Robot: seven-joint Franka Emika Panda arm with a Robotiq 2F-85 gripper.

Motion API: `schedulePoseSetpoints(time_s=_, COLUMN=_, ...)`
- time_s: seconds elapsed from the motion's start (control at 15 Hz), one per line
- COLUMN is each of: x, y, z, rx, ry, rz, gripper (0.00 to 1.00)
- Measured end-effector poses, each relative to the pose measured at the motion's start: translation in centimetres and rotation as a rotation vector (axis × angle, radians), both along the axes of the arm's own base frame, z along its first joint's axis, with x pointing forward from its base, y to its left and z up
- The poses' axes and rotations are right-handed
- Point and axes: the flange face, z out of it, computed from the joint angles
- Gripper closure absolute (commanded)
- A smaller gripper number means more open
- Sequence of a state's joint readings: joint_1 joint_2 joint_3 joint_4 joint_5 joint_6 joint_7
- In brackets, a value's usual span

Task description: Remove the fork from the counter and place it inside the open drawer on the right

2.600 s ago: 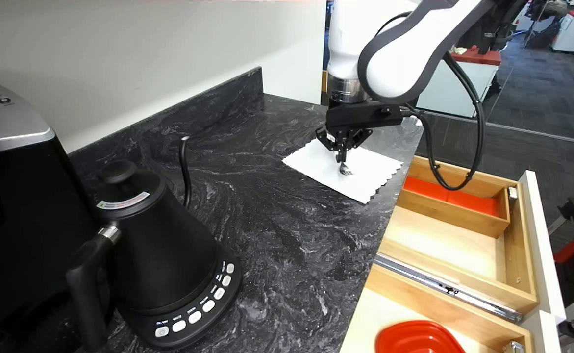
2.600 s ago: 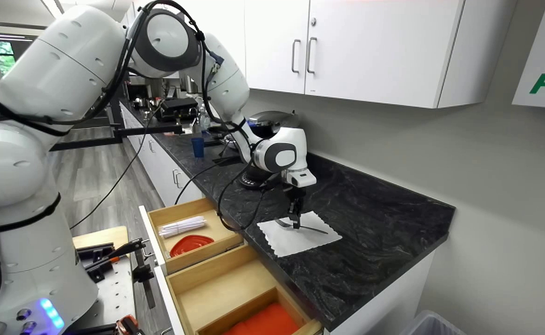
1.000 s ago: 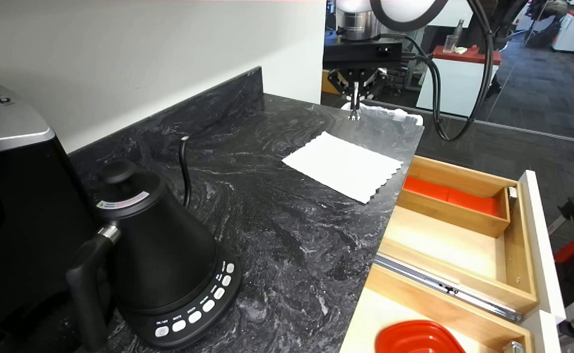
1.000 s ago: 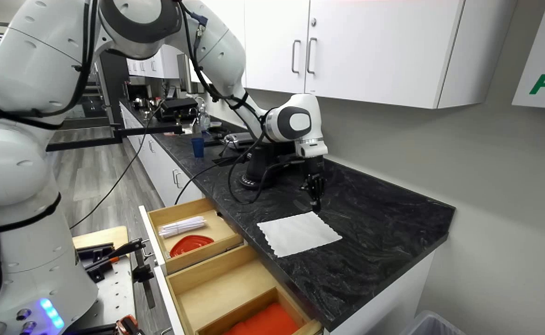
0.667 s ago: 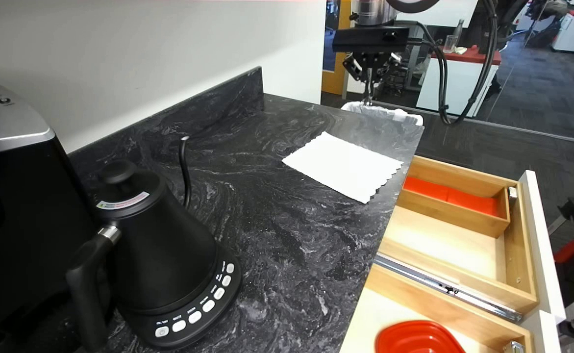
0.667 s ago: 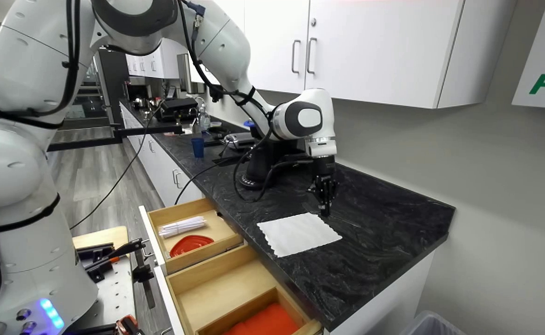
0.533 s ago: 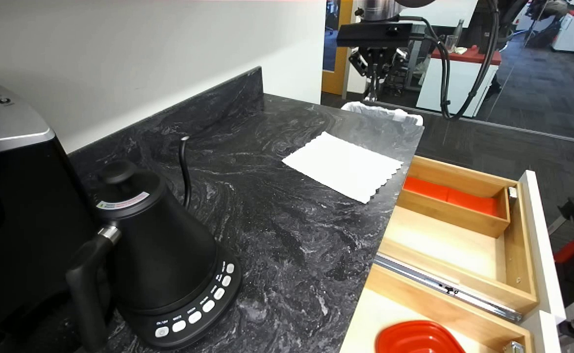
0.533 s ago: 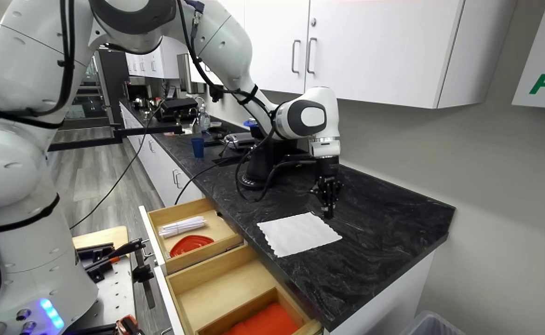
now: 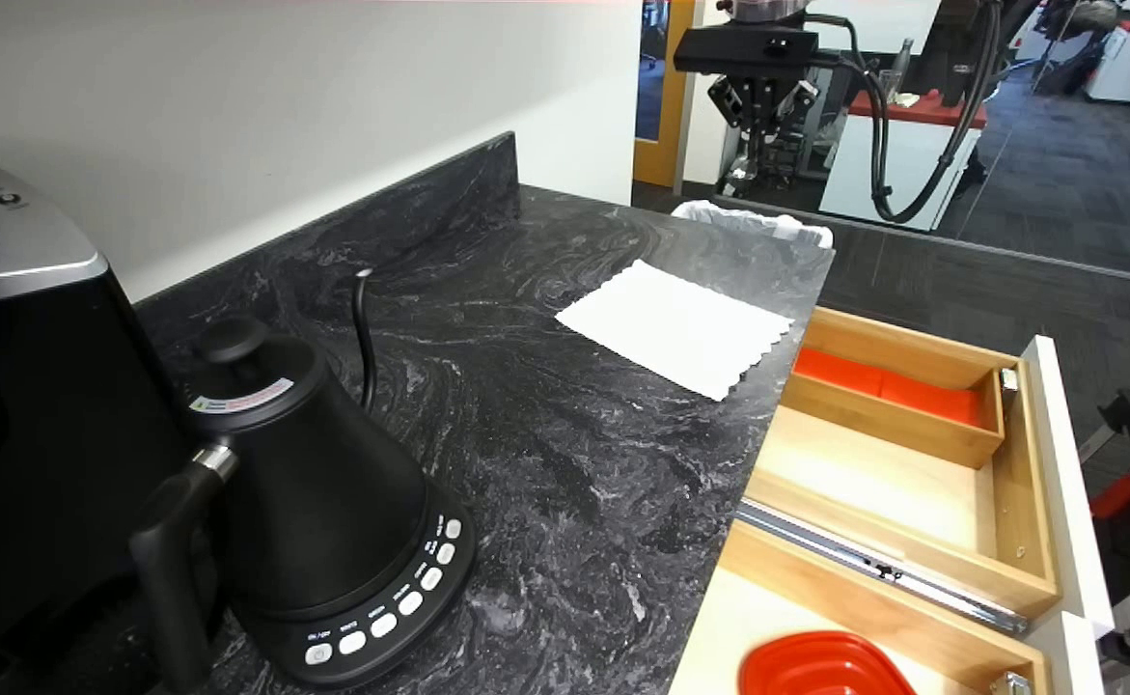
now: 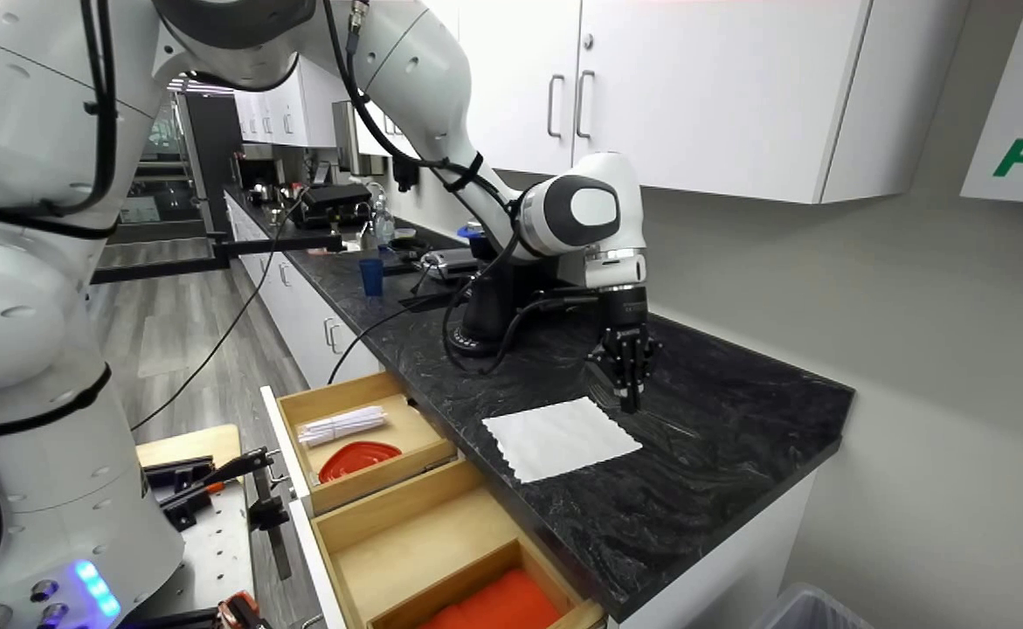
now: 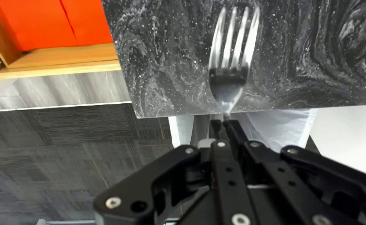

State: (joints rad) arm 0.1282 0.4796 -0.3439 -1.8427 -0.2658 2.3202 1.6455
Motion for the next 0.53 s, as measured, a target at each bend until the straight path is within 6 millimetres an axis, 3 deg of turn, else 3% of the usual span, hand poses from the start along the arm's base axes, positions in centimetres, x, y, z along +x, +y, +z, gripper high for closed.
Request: schedulePoseSetpoints(time_s=0.53, x=-2.8, y=8.9, z=-3.0, rx=-0.141, ry=-0.095, rz=-0.244, gripper=0.96)
